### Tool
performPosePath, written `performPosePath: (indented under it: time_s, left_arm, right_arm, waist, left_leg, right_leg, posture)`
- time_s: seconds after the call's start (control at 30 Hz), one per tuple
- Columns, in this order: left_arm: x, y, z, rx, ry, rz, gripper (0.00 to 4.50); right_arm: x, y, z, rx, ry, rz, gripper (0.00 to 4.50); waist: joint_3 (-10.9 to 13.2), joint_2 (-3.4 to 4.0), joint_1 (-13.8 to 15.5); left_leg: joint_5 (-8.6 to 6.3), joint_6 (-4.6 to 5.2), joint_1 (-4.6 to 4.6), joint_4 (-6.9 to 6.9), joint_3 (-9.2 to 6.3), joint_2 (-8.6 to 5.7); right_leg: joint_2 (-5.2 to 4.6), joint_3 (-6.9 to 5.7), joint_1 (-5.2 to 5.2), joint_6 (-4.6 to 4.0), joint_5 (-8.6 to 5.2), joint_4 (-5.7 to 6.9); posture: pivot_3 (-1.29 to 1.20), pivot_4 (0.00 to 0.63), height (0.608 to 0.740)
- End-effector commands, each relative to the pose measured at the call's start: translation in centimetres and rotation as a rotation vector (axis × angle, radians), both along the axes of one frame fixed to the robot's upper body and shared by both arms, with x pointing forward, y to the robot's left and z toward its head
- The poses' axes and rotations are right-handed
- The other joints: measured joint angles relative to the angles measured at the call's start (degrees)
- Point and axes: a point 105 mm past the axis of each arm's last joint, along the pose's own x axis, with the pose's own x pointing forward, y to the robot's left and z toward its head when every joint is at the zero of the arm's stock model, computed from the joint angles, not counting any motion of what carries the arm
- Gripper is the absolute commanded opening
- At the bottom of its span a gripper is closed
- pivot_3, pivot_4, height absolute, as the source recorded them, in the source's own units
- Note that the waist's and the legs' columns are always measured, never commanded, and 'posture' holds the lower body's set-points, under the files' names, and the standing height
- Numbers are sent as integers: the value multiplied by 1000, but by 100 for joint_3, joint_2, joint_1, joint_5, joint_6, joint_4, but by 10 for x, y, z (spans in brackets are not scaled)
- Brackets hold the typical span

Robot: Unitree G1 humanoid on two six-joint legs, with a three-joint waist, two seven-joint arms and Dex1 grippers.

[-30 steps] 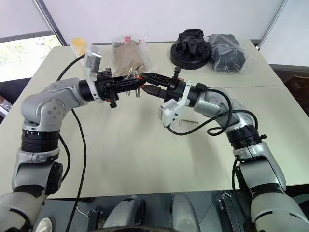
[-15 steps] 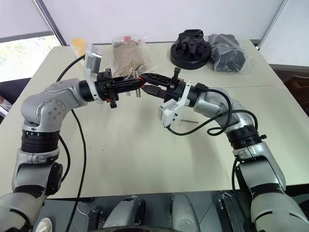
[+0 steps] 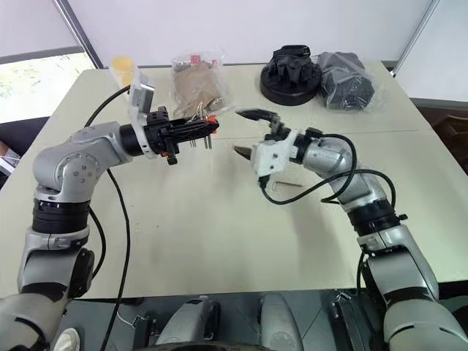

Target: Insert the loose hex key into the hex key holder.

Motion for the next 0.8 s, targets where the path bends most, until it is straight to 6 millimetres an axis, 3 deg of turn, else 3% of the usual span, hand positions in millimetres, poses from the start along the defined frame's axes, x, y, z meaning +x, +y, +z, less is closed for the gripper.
performPosePath:
  time_s: [0.03,0.1,0.23,0.53,0.8]
  left_arm:
    - [-7,4,11,0,-83,13,0]
    - [-9,5,8,4,-83,17,0]
    - [-12,4,3,17,-87,25,0]
    - [-15,6,3,16,-93,44,0]
    - [-16,6,2,27,-100,54,0]
  right_arm:
    - [-14,-15,15,61,336,5,3930]
    - [-14,-30,9,-3,437,-26,3930]
    - [6,-54,-6,-63,518,-176,3930]
    - [18,-57,-46,-166,572,-228,3930]
    - [24,-64,-64,-205,606,-268,3930]
  waist:
    - [1,2,-14]
    - [1,2,-31]
    - [1,2,-24]
    - [1,1,2]
    - [0,1,-17]
  left_leg:
    - [0,1,0,-1,1,0]
    - [0,1,0,-2,0,2]
    - [-1,1,5,-6,2,5]
    - [-1,0,-2,-5,3,0]
    - [0,0,-1,-4,3,1]
  right_leg:
    - [0,0,-1,0,0,-4]
    - [1,0,-2,0,0,-3]
    - [3,0,-4,0,0,-2]
    - [-5,1,-10,0,0,-2]
    - [-3,-1,-10,0,0,-2]
  posture:
    - [0,150,740]
    - [0,150,740]
    - [0,150,740]
    - [0,150,740]
    - [0,150,740]
